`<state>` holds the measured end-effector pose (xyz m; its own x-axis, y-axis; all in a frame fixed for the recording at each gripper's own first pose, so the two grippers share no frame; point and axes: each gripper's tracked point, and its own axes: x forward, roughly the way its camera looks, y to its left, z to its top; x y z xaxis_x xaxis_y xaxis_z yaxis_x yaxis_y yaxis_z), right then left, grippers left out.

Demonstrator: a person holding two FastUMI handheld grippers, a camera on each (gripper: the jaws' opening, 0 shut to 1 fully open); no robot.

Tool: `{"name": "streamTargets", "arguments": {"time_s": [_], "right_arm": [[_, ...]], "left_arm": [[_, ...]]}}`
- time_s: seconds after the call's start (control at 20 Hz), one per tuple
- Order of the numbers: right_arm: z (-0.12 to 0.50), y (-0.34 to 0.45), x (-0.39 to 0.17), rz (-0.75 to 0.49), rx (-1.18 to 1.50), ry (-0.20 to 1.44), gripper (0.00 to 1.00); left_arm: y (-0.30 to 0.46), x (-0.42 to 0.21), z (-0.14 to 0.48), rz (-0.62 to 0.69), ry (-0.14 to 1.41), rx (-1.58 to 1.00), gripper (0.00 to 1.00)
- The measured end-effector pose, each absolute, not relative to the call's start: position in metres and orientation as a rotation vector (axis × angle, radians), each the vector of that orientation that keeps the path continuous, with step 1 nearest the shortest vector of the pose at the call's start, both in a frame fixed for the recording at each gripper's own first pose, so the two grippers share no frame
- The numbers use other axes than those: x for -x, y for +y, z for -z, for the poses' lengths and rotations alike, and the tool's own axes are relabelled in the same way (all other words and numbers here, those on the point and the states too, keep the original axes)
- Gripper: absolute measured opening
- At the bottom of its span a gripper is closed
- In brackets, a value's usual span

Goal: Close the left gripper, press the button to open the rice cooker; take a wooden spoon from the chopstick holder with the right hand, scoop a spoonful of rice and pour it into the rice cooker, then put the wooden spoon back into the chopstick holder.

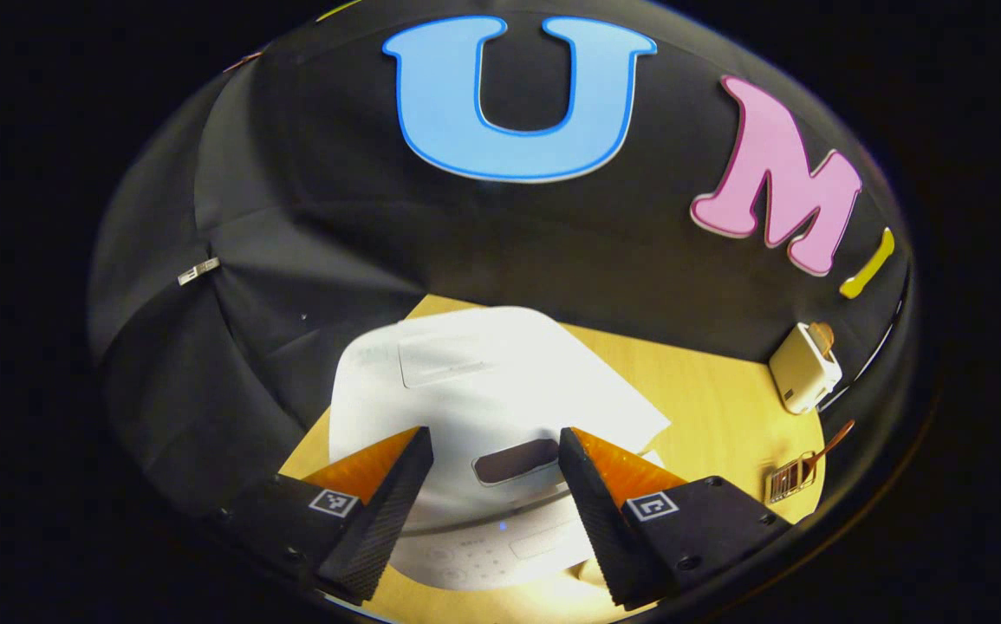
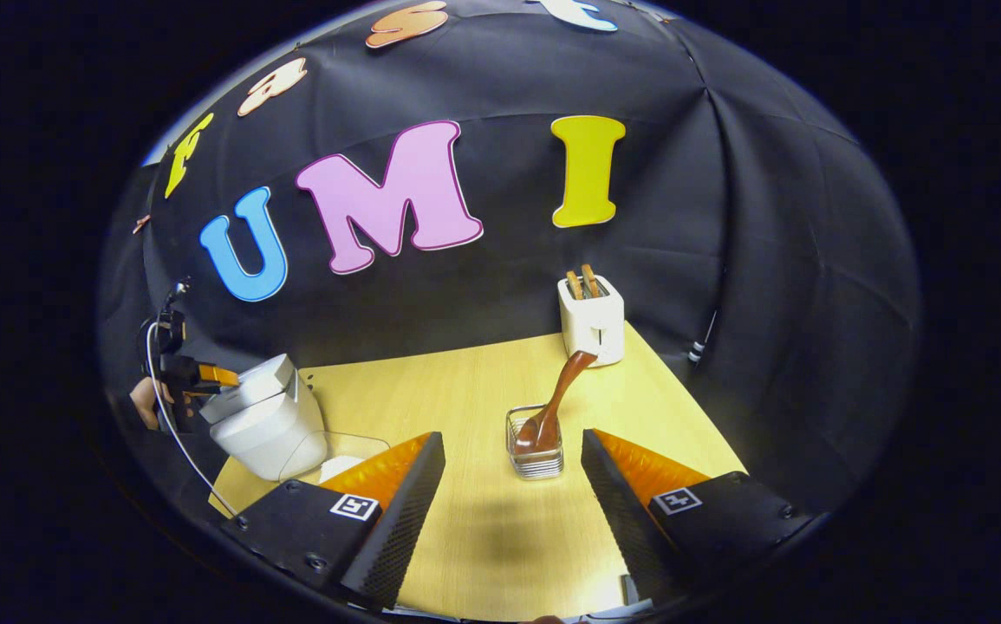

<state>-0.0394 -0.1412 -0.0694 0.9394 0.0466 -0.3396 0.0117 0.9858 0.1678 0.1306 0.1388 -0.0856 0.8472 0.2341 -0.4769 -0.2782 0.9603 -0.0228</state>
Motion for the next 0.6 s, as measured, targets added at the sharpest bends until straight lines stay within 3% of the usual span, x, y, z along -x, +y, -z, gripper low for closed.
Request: {"name": "streamTargets", "arguments": {"time_s": [0.15, 0.6], "right_arm": [[0.068, -0.135, 0.042, -0.018, -0.197, 0.341, 0.99], [0.096, -0.140, 0.024, -0.022, -0.226, 0.385, 0.99]], "left_arm": [[0.139, -0.127, 0.108, -0.295, 0.521, 0.046, 0.97], [0.149, -0.133, 0.112, -0.406, 0.410, 0.055, 1.00]]}}
